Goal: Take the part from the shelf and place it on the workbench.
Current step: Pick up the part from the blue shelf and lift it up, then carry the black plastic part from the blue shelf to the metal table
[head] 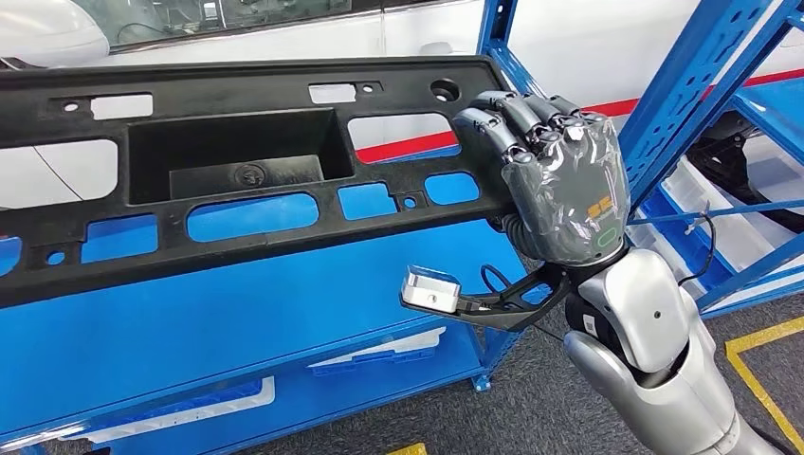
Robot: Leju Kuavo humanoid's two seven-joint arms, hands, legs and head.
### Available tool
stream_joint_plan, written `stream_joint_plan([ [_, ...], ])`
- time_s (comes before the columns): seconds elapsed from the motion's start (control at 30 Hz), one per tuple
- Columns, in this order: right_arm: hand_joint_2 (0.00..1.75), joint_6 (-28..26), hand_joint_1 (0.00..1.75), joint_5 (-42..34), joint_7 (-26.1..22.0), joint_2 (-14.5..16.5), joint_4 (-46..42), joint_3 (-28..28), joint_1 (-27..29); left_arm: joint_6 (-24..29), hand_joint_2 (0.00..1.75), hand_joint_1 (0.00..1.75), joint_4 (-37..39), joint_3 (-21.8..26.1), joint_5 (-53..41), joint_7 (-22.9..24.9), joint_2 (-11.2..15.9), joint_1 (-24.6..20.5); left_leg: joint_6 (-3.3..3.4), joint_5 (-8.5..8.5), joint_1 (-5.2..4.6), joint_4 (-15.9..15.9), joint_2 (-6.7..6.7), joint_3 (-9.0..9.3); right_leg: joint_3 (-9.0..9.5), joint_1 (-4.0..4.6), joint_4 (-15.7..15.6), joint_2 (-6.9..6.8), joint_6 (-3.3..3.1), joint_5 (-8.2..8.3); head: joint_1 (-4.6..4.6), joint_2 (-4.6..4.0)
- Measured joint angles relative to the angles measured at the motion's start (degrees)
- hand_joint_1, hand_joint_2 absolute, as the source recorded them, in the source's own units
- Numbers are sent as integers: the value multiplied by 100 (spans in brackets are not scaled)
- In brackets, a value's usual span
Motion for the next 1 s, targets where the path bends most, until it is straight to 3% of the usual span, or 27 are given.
stream_joint_plan([
  [0.13,175,-1,175,0,-1,-5,0,0,-22,0,175,0,0,1,0,2,-9,4,-182,71,1,-11,-12,-56,-26,43,-151,15,-164,126,-4,0],
  [0.17,175,1,175,0,-3,-5,0,0,-28,0,175,0,0,1,0,3,-10,4,-206,-3,10,44,-11,-92,-53,36,-168,4,-224,170,-5,0],
  [0.23,175,6,175,0,-8,-5,0,0,-40,0,175,0,0,1,-1,8,-11,2,-220,-393,16,479,-8,-266,-136,28,-201,-20,-327,269,-9,0],
  [0.3,175,19,175,-8,-14,-5,3,0,-45,0,175,0,0,2,-6,25,-12,1,-221,-875,4,1217,-8,-505,-264,59,-199,-27,-367,363,-10,0],
  [0.33,175,30,175,-16,-17,-5,5,0,-44,0,175,0,0,2,-10,36,-12,1,-218,-1008,-1,1476,-8,-553,-330,77,-195,-28,-371,410,-10,0],
  [0.37,175,42,175,-25,-20,-7,8,0,-44,0,175,0,0,3,-16,46,-12,1,-206,-1040,-6,1540,-8,-497,-395,94,-190,-28,-369,456,-10,0],
  [0.4,175,51,175,-32,-21,-10,9,0,-44,0,175,0,-1,4,-21,55,-11,-1,-185,-974,-11,1362,-8,-314,-452,107,-186,-27,-362,502,-10,0],
  [0.47,175,61,175,-41,-24,-19,11,0,-51,2,175,0,-2,7,-31,66,-6,-19,-118,-759,-35,536,-9,274,-535,123,-180,-27,-328,589,-10,0],
  [0.53,175,63,175,-50,-26,-30,15,1,-72,5,175,0,-4,12,-46,83,0,-43,-58,-621,-81,-35,-15,618,-572,132,-179,-34,-265,668,-7,0],
  [0.63,175,69,175,-76,-36,-40,27,2,-96,9,175,0,-4,31,-66,106,1,-51,30,-486,-113,-95,-13,582,-587,121,-223,-39,-154,787,-4,0],
  [0.67,175,72,175,-89,-43,-45,32,2,-104,9,175,0,-4,40,-69,112,-2,-52,72,-423,-106,-108,2,552,-613,114,-199,-35,-122,741,1,0],
  [0.73,175,78,175,-115,-55,-62,42,2,-119,9,175,0,-4,51,-78,120,-7,-56,159,-281,-86,-136,36,444,-744,103,145,-29,-75,334,8,0],
  [0.8,175,80,175,-138,-60,-78,58,4,-125,10,175,0,-4,69,-86,120,-7,-60,206,-157,-100,-128,47,285,-923,95,862,-31,-41,-245,15,0],
  [0.83,175,81,175,-146,-61,-84,68,7,-125,11,175,0,-4,83,-89,120,-8,-59,207,-100,-107,-120,49,199,-967,94,1185,-31,-30,-401,16,0],
  [0.87,175,83,175,-154,-61,-89,80,10,-125,13,175,0,-4,99,-96,120,-8,-59,204,-45,-114,-109,50,113,-935,95,1367,-32,-29,-432,15,0],
  [0.9,175,83,175,-158,-61,-92,91,12,-125,15,175,0,-4,114,-104,120,-8,-58,199,5,-123,-96,51,32,-799,100,1340,-31,-43,-348,16,0],
  [0.93,175,84,175,-162,-60,-96,100,13,-126,20,175,0,-4,123,-111,121,-8,-58,192,52,-135,-83,50,-37,-556,110,1097,-31,-75,-212,16,0],
  [1.0,175,84,175,-164,-60,-100,108,13,-140,28,175,0,-4,131,-123,121,-23,-60,167,137,-155,-61,48,-135,82,152,251,-39,-192,-78,14,0],
])
